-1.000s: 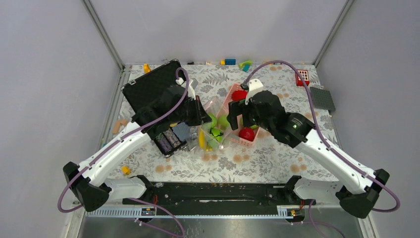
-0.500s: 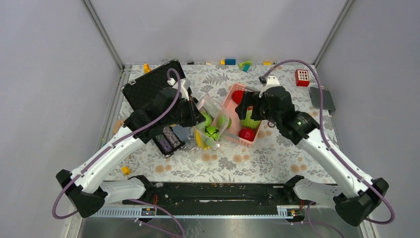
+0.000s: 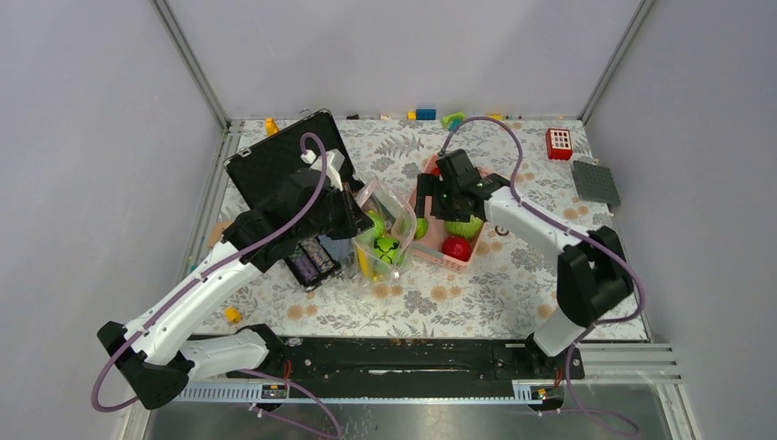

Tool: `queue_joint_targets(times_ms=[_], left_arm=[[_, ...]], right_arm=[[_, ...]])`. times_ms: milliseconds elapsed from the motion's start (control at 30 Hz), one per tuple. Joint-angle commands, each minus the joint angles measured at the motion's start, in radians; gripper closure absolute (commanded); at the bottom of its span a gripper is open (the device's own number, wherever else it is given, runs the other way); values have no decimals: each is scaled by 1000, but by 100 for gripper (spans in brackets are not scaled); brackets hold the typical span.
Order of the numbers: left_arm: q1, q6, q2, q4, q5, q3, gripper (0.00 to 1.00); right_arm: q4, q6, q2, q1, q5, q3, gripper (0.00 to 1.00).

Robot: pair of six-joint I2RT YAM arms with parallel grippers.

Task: Place the food in the zip-top bag and seal the zipper
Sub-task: Pick up the fake fruit from the bin.

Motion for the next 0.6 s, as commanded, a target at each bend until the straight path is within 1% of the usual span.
queue_joint_targets(times_ms=[0,167,267,400,567], left_arm=[[2,-5,-32,37,-34,-10,100],[2,-4,-28,38,-40,-13,100],[2,-5,-25,39,-45,-16,100],[2,-5,-4,42,-38,-8,100],[2,-7,14,42,-37,-1,100]], right_arm=[[61,42,84,-8,-56,88,9],[63,61,173,-7,-54,111,10],[63,72,218,-7,-78,113,12],[91,108,259,-6,-97,99,14],[96,110,320,-6,-88,96,15]])
